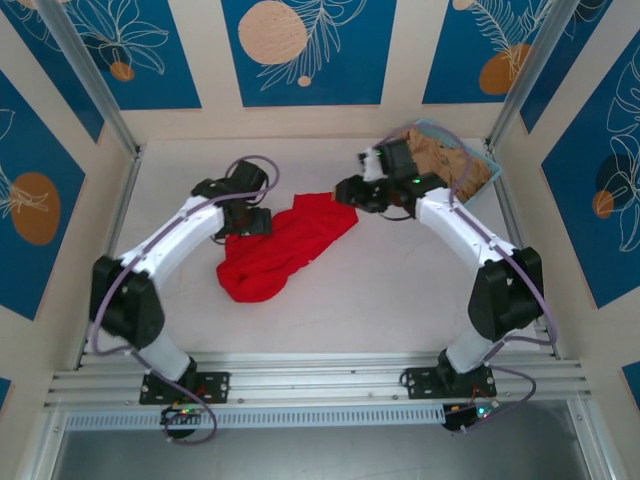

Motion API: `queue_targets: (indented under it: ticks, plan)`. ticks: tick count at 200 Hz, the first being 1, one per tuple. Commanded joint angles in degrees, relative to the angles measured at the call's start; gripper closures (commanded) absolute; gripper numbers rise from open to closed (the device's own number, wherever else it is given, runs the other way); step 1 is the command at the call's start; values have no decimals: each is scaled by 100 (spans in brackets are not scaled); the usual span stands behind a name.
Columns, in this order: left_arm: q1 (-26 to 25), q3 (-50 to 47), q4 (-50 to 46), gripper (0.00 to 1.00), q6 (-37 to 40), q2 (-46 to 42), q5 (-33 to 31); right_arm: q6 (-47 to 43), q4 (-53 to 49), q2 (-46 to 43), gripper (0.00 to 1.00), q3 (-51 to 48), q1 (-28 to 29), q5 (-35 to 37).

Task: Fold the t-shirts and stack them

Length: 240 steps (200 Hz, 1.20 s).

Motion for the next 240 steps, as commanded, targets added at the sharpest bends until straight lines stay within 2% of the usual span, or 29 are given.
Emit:
queue_targets:
  ticks: [1,33,60,87,107,122,147,162,180,240]
  plan:
    - [-58,799,78,13,530,671,488,579,-391,213,57,-240,-188,260]
    - [-224,2044,-861,9,1051,1893,-186,1057,-486,820,51,-63,-473,140]
    - [-200,1912,-1176,7,1075,2053,-759,1166,-445,1440,48,294,-441,112]
    - [-71,1606,-685,5,981,2070,-271,1266,-363,2118,48,749,-376,9]
    - [-31,1731,-404,9,846,2316,-166,1297,-425,2533,50,1052,-331,93]
    - [-22,1948,-395,23,768,2515,-201,1335,-415,2777,56,1195,-331,85]
    - [8,1989,-367,77,824,2535,-301,1389,-533,3029,72,1420,-330,66]
    - [55,1951,-425,100,828,2381,-366,1395,-538,2951,84,1418,-331,78]
    - [75,1839,-429,100,781,2016,-558,1344,-531,2700,100,1369,-303,227]
    - [79,1902,-437,100,291,907,-855,1060,-609,1571,100,1535,-278,581]
